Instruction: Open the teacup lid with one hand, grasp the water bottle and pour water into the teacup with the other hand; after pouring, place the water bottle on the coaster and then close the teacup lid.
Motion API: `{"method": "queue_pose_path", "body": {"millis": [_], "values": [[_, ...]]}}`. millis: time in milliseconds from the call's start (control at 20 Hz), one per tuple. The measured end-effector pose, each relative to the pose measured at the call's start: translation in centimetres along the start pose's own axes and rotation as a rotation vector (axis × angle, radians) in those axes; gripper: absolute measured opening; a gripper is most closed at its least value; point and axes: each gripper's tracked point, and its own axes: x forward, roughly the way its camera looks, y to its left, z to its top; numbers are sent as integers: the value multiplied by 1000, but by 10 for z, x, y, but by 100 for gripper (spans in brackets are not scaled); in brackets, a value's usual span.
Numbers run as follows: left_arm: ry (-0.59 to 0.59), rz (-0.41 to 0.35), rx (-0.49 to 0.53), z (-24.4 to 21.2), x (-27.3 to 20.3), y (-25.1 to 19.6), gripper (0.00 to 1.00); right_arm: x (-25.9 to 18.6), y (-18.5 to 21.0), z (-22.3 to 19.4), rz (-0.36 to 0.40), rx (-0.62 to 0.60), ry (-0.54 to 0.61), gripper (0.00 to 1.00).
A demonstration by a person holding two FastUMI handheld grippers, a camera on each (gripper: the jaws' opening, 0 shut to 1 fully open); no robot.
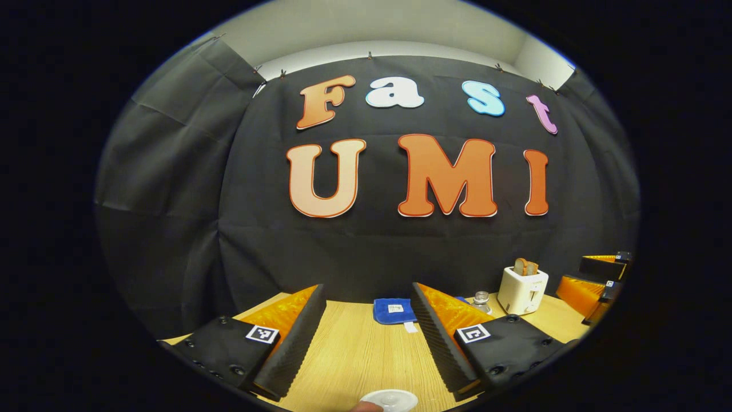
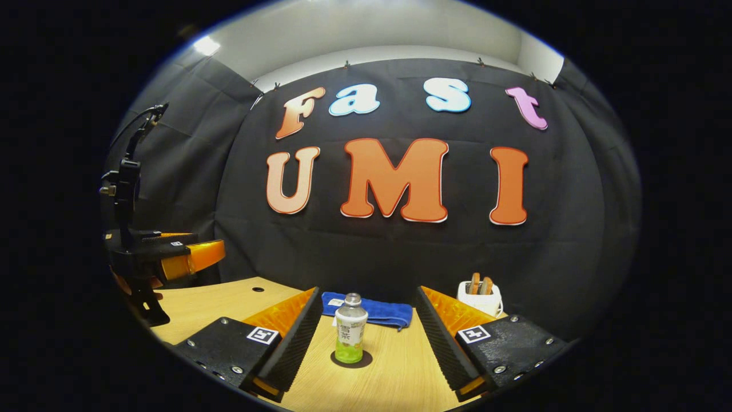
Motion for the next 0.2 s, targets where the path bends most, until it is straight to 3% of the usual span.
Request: {"method": "queue_pose_path", "body": {"millis": [200], "values": [[13,12,22,-8,0,3,96,5,-9,-11,-34,5,25,99]]}}
